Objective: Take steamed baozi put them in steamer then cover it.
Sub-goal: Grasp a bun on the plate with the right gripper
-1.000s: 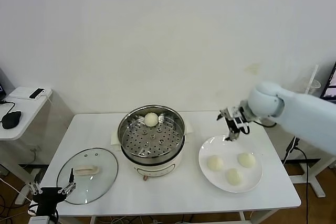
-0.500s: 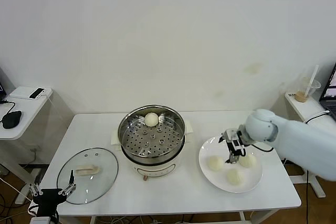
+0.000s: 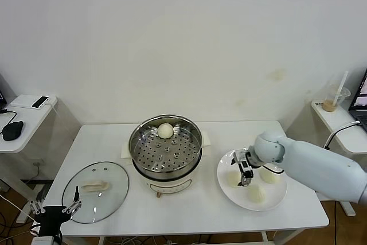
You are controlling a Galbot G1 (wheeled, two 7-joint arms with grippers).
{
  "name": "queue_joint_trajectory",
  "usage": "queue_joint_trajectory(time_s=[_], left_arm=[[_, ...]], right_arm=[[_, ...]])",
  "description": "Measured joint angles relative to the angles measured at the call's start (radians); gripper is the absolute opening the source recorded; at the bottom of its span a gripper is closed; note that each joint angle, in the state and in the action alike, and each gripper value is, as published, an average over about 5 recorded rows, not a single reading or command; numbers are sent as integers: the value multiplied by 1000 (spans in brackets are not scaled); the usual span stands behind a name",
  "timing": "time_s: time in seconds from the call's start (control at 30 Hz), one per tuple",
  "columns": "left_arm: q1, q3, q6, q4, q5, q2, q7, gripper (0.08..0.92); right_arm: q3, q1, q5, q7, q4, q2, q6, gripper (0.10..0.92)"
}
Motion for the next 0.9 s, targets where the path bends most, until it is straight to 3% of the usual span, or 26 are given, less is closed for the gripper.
queue_joint_trajectory(time_s=[0.57,0.9], left_arm=[[-6,3,2,3,-1,-3,1,823],[-5,1,2,1,-2,-4,1,823]], right_arm=[[22,-35,-25,-1,-52,35,-5,817],[23,-29,-31,-15,-52,32,-11,675]])
